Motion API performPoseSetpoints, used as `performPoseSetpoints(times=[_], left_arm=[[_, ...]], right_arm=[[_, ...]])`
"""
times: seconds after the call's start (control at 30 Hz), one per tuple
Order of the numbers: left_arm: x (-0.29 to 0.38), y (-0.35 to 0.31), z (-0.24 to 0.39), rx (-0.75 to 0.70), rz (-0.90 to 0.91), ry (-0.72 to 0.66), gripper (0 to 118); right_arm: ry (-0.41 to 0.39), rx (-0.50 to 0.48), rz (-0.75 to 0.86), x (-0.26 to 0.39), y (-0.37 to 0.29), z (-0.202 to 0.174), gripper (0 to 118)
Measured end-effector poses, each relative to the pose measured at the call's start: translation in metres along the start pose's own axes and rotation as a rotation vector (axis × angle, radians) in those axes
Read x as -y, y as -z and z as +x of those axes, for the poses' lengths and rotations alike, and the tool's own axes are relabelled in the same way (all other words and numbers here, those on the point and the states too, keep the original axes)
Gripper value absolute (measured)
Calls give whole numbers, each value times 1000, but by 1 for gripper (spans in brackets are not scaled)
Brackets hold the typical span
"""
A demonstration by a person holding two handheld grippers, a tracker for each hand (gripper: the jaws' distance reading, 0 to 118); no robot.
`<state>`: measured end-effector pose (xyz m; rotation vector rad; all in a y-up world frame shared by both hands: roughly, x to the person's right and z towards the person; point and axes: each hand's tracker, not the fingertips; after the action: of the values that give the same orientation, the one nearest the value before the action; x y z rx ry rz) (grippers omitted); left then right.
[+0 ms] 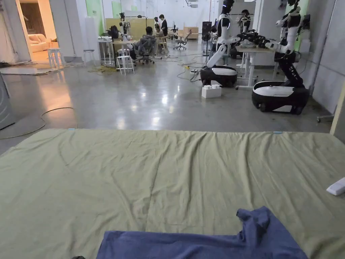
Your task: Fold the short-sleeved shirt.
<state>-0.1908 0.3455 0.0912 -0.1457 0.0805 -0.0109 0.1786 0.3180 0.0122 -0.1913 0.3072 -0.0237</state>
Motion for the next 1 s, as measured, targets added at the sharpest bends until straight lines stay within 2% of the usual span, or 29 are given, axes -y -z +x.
performPoseSetpoints(times=[0.17,0.23,0.3,0.33,0.37,0.4,0.43,0.47,0.53,0.67,0.73,0.77,0.83,0.87,0.9,0.93,0.97,1.0], left_arm=[[8,49,-19,4,-120,-51,0],[14,76,-29,-39,-129,-81,0],[22,121,-49,-26,-235,-196,1],[29,144,-58,15,-279,-255,7],[38,169,-67,38,-318,-300,20],[47,192,-75,43,-330,-326,42],[59,219,-85,42,-358,-375,56],[69,250,-96,35,-423,-432,62],[89,305,-110,12,-547,-483,62],[134,396,-121,-51,-716,-317,62],[151,421,-120,-90,-746,-299,61],[157,433,-120,-86,-774,-289,55],[167,448,-117,-91,-831,-243,52],[169,450,-113,-98,-833,-209,45],[169,451,-109,-113,-845,-168,38],[167,450,-105,-108,-842,-165,36],[165,449,-103,-106,-841,-166,31],[163,450,-100,-113,-840,-137,19]], right_arm=[[39,-2,-40,9,16,6,0],[62,-3,-65,16,23,10,0],[79,3,-99,23,31,15,0],[85,4,-120,27,35,17,0],[94,-1,-141,31,38,21,0],[103,-6,-165,36,41,25,0],[107,-2,-185,39,44,28,0],[115,0,-207,42,47,32,0],[154,-7,-243,47,52,41,0],[179,30,-312,60,64,58,0],[176,39,-327,66,69,62,0],[169,45,-340,68,72,63,0],[156,67,-359,68,76,63,0],[156,73,-368,69,78,63,0],[166,71,-373,71,79,64,0],[181,68,-378,72,81,65,0],[202,64,-385,75,85,67,0],[222,52,-400,76,90,68,0]])
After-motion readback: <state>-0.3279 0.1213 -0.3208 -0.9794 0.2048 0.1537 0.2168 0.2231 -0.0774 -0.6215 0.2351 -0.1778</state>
